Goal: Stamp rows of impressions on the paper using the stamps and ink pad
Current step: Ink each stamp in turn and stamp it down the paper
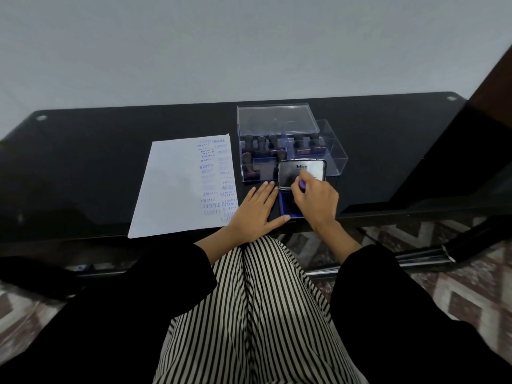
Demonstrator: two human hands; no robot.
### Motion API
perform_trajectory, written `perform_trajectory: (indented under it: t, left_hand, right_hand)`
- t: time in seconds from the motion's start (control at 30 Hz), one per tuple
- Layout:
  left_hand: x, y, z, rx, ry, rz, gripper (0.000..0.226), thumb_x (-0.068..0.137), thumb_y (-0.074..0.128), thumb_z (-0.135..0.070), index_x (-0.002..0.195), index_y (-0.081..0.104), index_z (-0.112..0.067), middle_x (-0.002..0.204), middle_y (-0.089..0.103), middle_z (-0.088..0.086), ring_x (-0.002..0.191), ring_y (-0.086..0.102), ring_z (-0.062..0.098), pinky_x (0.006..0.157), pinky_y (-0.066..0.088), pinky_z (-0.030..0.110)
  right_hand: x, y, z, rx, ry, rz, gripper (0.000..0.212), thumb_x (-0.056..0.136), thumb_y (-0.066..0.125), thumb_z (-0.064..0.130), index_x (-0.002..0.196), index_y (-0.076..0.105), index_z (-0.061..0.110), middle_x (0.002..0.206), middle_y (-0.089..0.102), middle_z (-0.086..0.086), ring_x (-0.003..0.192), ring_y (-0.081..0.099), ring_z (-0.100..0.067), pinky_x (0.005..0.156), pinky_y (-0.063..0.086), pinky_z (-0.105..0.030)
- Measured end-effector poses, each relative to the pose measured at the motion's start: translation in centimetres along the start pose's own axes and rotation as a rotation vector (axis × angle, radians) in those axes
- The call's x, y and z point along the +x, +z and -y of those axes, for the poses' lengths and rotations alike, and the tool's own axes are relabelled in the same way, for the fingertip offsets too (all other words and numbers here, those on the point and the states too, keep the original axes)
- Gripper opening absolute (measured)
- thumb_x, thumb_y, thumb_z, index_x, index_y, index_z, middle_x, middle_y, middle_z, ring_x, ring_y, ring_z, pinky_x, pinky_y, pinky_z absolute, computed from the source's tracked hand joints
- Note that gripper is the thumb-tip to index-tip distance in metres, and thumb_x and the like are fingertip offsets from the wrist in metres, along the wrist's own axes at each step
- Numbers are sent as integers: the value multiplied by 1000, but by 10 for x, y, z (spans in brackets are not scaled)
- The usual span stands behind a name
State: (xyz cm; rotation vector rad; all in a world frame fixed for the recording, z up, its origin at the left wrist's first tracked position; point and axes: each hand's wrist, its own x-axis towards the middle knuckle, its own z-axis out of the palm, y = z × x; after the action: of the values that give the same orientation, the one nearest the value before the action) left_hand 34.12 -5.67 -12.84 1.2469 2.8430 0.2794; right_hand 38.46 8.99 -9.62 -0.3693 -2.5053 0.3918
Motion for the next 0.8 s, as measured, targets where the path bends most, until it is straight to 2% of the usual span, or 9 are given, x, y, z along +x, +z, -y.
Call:
perform_trajectory:
  t: [0.1, 0.23, 0.43, 0.57, 0.7, 0.8]
  left_hand:
    - [0, 1, 0, -5, -3, 4, 77, 94, 27, -58, 150, 6, -9, 159, 2, 7, 147, -3, 16, 120, -3, 34]
    - [0, 0, 0, -7, 1, 2, 78, 93, 28, -58, 150, 6, -9, 159, 2, 7, 147, -2, 17, 120, -3, 34]
    - [0, -2, 0, -3, -2, 10, 77, 94, 28, -58, 150, 7, -9, 159, 3, 8, 147, -2, 17, 119, -3, 34]
    - [-1, -2, -1, -9, -4, 14, 77, 94, 28, -57, 150, 6, -8, 159, 3, 8, 147, -2, 17, 120, -2, 35]
    - [0, -2, -1, -11, -1, 14, 77, 94, 28, -57, 150, 6, -8, 159, 2, 8, 147, -2, 17, 120, -2, 35]
    - [-1, -2, -1, -14, -1, 17, 77, 94, 27, -57, 150, 6, -9, 159, 2, 7, 147, -3, 17, 120, -2, 35]
  right_hand:
    - [-11, 3, -3, 23, -57, -118, 21, 82, 62, 13, 64, 51, 10, 45, 49, -3, 39, 39, -15, 41, 19, -16]
    - [-19, 3, -5, 44, -88, -165, 25, 85, 46, 22, 62, 47, 12, 46, 46, 1, 43, 32, -8, 39, 13, -14]
    - [-8, 6, -4, 7, -59, -115, 20, 81, 62, 12, 64, 52, 10, 44, 50, -4, 39, 36, -13, 41, 25, -20]
    - [1, 6, -2, -52, -21, -44, 16, 83, 59, 16, 69, 59, 8, 48, 57, -9, 43, 53, -25, 45, 27, -23]
    - [7, 5, -3, -87, -6, 19, 20, 89, 51, 20, 78, 63, 7, 60, 62, -12, 54, 56, -28, 51, 29, -26]
    - [10, 8, -4, -105, -20, 2, 20, 87, 53, 20, 75, 63, 8, 58, 62, -12, 52, 58, -29, 50, 30, -26]
